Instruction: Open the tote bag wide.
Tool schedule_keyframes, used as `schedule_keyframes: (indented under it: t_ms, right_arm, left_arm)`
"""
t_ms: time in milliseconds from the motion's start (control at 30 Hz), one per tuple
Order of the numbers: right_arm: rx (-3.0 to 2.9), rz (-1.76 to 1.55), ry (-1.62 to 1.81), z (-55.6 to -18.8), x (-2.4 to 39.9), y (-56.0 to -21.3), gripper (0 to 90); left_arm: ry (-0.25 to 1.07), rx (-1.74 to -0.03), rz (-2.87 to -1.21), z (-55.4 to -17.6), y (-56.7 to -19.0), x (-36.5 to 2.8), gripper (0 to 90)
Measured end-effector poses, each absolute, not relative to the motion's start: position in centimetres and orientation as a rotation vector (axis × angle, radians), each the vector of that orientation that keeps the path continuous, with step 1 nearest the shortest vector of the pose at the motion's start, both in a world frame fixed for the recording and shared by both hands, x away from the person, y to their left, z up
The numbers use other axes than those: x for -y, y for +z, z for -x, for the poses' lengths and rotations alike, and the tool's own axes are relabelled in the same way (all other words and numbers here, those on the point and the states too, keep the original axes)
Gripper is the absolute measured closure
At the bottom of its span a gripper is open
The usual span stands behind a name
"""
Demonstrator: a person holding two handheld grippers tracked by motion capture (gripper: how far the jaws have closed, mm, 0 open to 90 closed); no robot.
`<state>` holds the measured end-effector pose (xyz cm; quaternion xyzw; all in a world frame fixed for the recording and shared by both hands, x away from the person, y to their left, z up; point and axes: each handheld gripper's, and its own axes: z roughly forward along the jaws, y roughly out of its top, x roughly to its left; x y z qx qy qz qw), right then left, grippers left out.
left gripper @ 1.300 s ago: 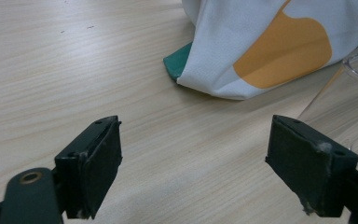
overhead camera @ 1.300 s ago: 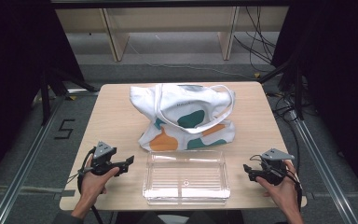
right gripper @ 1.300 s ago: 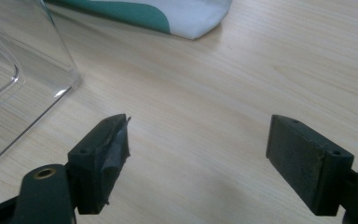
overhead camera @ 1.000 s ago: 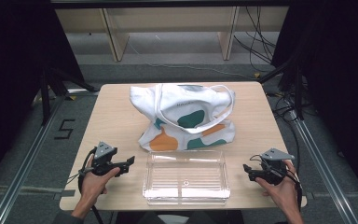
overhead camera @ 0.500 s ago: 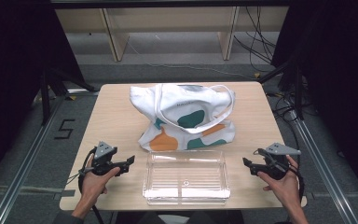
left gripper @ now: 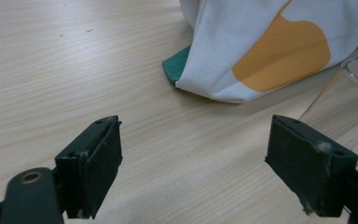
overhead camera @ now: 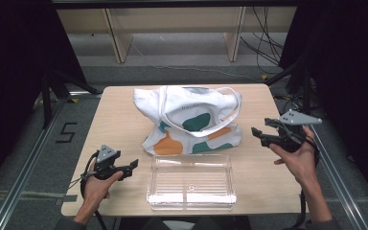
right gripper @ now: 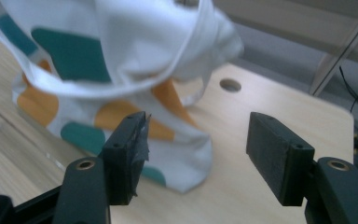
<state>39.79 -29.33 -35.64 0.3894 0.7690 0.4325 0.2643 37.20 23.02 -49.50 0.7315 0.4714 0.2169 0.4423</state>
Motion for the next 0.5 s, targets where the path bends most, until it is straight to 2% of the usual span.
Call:
schedule_keyframes:
  t_ms: [133,267,500]
  right_arm:
    - [-2.033,-1.011,1.272,-42.1,28.7,-32.7,42.9]
    - [-2.103,-0.998,1.192,-44.7,27.7,-30.7,43.9]
    - [-2.17,-0.976,1.153,-47.3,26.2,-29.7,45.7]
  left_arm:
    - [0.525,-1.178,-1.814,-37.2,-49.5,-23.0,17.4]
    - [0.519,-1.179,-1.822,-37.3,-49.6,-23.0,17.4]
    - [0.516,-1.179,-1.831,-37.3,-49.7,-23.0,17.4]
